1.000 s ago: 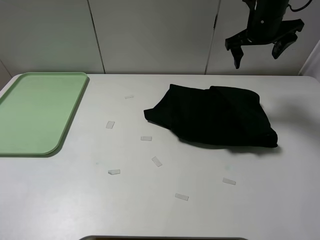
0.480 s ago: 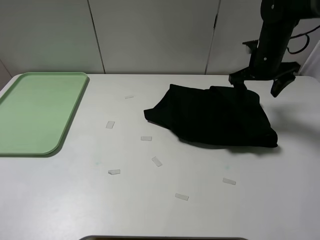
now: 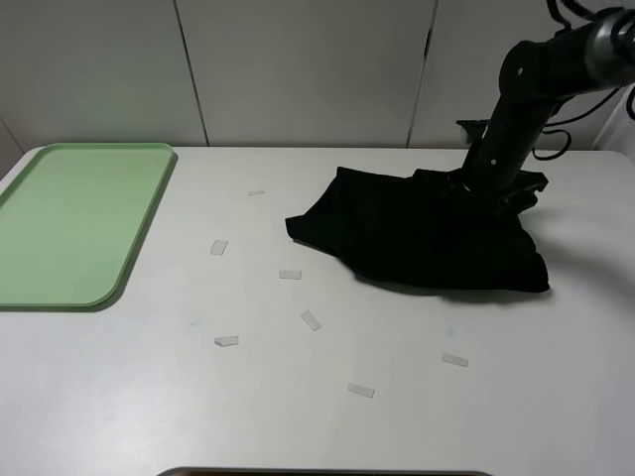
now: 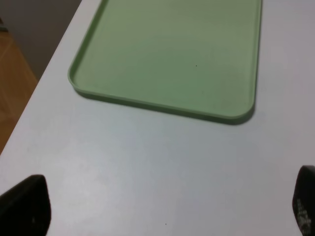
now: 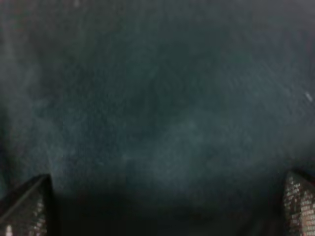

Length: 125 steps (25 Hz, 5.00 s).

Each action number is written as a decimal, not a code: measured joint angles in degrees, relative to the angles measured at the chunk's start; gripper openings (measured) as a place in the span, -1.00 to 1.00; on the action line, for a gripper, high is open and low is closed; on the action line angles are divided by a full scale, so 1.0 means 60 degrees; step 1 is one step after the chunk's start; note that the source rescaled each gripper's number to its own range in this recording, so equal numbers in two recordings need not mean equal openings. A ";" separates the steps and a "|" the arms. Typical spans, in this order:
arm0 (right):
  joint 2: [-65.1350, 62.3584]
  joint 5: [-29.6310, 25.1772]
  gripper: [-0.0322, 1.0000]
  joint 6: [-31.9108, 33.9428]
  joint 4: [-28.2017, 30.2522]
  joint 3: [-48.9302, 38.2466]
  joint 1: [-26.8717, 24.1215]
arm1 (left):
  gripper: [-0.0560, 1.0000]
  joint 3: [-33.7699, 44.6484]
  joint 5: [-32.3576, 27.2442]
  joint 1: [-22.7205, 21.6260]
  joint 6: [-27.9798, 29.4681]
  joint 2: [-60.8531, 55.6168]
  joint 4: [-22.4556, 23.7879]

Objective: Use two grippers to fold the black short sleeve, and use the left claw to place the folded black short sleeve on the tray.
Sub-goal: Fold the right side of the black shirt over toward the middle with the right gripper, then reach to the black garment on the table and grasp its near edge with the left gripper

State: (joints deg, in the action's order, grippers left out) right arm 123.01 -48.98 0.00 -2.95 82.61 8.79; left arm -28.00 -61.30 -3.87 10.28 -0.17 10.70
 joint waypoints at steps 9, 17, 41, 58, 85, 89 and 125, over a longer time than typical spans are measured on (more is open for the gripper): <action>-0.0330 -0.0663 1.00 0.0000 0.0353 0.0312 0.0000 | 0.97 0.0000 0.0000 0.0000 0.0000 0.0000 0.0000; -0.2580 -0.1710 1.00 0.0000 0.0492 0.0423 0.0000 | 0.97 0.0000 0.0000 0.0000 0.0000 0.0000 0.0000; -0.9047 -0.3450 1.00 0.0201 0.0492 -0.3209 0.0000 | 0.97 0.0000 0.0000 0.0000 -0.0012 0.0000 0.0024; -1.6354 -0.3236 1.00 0.0810 0.0492 -0.6888 -0.0175 | 0.97 0.0000 0.0000 0.0000 -0.0012 0.0000 0.0024; -2.0548 -0.1704 1.00 0.0810 0.0544 -0.9020 -0.2155 | 0.97 0.0000 -0.0007 0.0000 -0.0012 0.0000 0.0024; -2.0548 -0.1704 1.00 0.0810 0.0492 -0.9020 -0.2188 | 0.97 0.0000 -0.0007 0.0000 -0.0012 0.0000 0.0024; -2.0548 -0.1704 1.00 0.0810 0.0492 -0.9020 -0.2187 | 1.00 0.0000 -0.0019 0.0000 -0.0012 0.0000 0.0174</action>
State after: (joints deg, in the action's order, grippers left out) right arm -0.28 -59.20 4.86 0.00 28.49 -4.33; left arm -28.00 -61.41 -3.87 10.21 -0.17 11.74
